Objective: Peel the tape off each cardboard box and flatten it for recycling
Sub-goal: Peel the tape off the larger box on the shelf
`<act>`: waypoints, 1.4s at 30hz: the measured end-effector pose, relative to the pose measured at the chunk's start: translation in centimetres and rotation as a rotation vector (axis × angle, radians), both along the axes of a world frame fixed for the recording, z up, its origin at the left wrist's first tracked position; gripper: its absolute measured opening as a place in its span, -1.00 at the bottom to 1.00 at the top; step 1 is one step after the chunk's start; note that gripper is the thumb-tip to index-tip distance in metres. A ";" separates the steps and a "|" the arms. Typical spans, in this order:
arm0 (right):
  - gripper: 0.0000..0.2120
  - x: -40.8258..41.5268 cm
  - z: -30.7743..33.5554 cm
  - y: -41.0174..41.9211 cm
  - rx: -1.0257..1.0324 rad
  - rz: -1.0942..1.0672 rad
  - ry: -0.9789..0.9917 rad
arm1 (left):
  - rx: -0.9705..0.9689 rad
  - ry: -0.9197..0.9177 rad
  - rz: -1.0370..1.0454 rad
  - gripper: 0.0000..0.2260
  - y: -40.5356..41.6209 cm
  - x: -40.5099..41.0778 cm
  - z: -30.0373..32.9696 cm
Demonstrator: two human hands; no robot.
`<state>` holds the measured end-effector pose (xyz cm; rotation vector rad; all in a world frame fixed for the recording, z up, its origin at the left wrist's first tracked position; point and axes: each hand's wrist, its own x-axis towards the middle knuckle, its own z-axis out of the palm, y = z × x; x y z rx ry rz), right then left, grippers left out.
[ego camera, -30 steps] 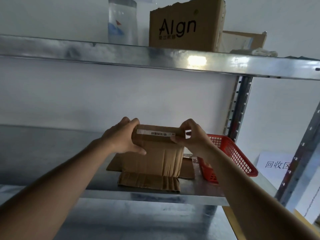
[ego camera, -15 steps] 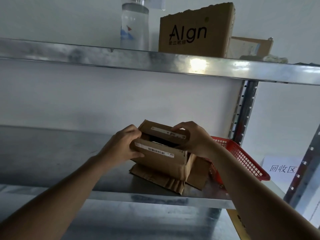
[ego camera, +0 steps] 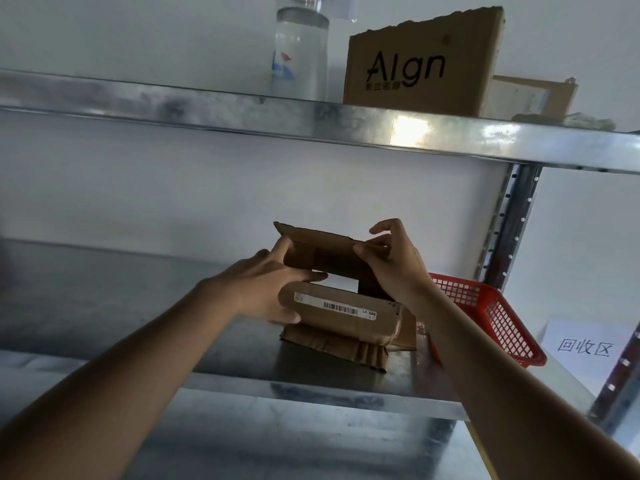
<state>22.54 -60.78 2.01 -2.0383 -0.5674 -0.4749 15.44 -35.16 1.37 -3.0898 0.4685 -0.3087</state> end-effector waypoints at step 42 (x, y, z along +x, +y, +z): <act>-0.82 -0.2 -0.7 2.8 -0.432 -0.178 -0.187 | -0.306 -0.450 0.144 -0.46 2.9 -0.5 -3.2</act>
